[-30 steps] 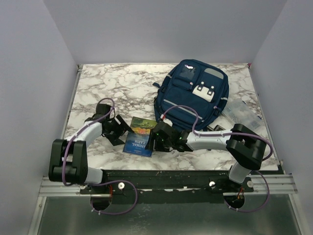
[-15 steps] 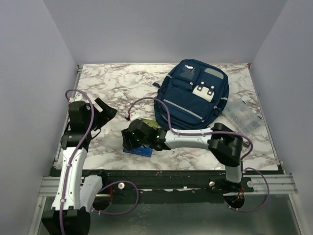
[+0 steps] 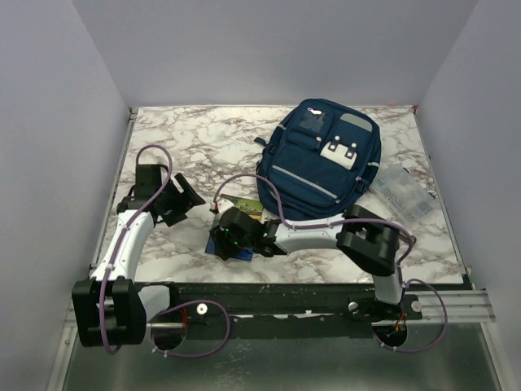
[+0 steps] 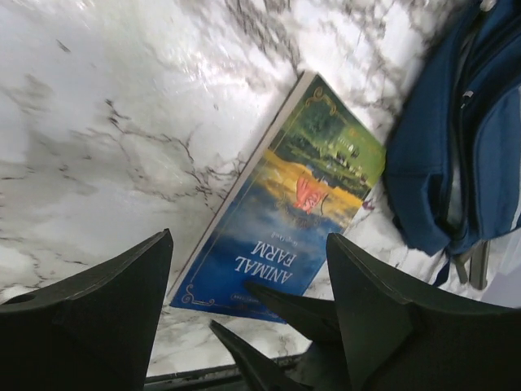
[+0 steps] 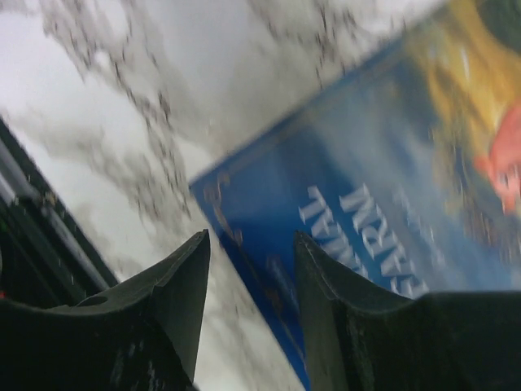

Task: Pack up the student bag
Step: Move the book to the center of the board, then pick up the book from the center of the board.

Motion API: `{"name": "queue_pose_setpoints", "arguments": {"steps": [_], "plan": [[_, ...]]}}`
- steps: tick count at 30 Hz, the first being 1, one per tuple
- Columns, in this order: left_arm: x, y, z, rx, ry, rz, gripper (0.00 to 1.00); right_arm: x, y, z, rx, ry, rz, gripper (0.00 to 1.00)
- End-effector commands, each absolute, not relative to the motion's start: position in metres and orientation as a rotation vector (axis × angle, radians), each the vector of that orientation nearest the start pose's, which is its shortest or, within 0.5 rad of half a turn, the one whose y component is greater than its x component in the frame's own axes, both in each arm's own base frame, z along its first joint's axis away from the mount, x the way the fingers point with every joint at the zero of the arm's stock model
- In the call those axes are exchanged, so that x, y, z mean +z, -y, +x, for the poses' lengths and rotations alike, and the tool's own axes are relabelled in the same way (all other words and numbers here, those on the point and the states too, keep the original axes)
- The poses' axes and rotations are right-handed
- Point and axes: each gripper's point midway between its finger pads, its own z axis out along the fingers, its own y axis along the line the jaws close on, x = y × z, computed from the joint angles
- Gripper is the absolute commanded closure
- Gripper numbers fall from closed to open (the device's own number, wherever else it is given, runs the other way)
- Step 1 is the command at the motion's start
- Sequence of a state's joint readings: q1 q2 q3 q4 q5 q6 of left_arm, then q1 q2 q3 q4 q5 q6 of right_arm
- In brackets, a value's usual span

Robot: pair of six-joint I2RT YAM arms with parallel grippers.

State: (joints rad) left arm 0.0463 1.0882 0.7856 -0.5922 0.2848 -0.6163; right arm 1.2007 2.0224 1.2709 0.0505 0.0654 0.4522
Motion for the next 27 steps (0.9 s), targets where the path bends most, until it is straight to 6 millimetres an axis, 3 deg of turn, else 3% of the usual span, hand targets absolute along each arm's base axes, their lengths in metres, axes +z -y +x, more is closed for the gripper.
{"name": "queue_pose_setpoints", "arguments": {"steps": [1, 5, 11, 15, 22, 27], "plan": [[0.105, 0.104, 0.260, -0.791, -2.527, -0.580, 0.22, 0.027, -0.434, 0.139, 0.781, -2.430, -0.864, 0.50], [0.089, 0.116, 0.256, -0.766, -2.570, -0.603, 0.22, 0.048, -0.418, 0.136, 0.794, -2.441, -0.779, 0.49], [0.065, 0.105, 0.257, -0.638, -2.614, -0.742, 0.19, 0.055, -0.400, 0.157, 0.658, -2.451, -0.588, 0.43], [0.042, 0.103, 0.253, -0.565, -2.667, -0.878, 0.16, 0.064, -0.393, 0.160, 0.710, -2.439, -0.459, 0.35], [0.030, 0.123, 0.245, -0.612, -2.640, -1.022, 0.14, 0.084, -0.378, 0.170, 0.801, -2.408, -0.324, 0.31], [0.027, 0.160, 0.227, -0.819, -2.729, -1.029, 0.16, 0.082, -0.364, 0.175, 0.773, -2.414, -0.277, 0.29]]}}
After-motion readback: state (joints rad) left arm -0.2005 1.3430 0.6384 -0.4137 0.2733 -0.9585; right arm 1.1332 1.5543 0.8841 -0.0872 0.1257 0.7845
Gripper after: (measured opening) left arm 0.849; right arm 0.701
